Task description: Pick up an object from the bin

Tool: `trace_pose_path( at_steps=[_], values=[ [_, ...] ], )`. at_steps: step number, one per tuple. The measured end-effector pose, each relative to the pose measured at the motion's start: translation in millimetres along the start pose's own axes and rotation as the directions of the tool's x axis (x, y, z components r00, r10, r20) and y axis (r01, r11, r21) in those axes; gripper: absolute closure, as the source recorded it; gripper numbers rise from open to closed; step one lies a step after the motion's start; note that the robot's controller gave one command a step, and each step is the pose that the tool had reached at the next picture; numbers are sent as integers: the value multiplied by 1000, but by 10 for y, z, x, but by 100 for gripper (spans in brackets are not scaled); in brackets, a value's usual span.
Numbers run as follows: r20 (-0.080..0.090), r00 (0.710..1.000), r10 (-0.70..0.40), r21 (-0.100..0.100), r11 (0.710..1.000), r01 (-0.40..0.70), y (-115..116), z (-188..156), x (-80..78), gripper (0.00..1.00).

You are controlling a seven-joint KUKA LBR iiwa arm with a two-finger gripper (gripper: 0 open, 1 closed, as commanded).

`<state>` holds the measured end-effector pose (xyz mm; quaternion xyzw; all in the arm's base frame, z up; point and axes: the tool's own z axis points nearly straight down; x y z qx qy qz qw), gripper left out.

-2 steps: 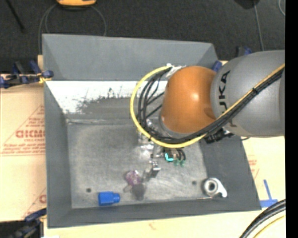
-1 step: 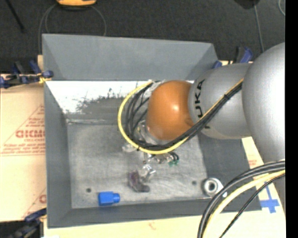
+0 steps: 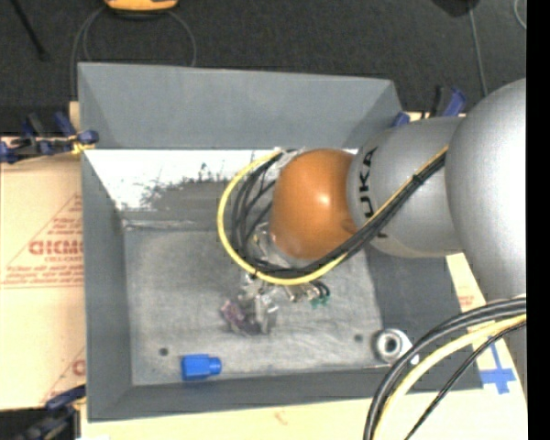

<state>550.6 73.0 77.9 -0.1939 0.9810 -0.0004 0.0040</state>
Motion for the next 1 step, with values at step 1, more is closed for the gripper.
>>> trace_pose_path(
  at_steps=[1],
  values=[
    [4, 1000, -9, 0, 1000, 9, 486, -1823, 171, 100]
  ],
)
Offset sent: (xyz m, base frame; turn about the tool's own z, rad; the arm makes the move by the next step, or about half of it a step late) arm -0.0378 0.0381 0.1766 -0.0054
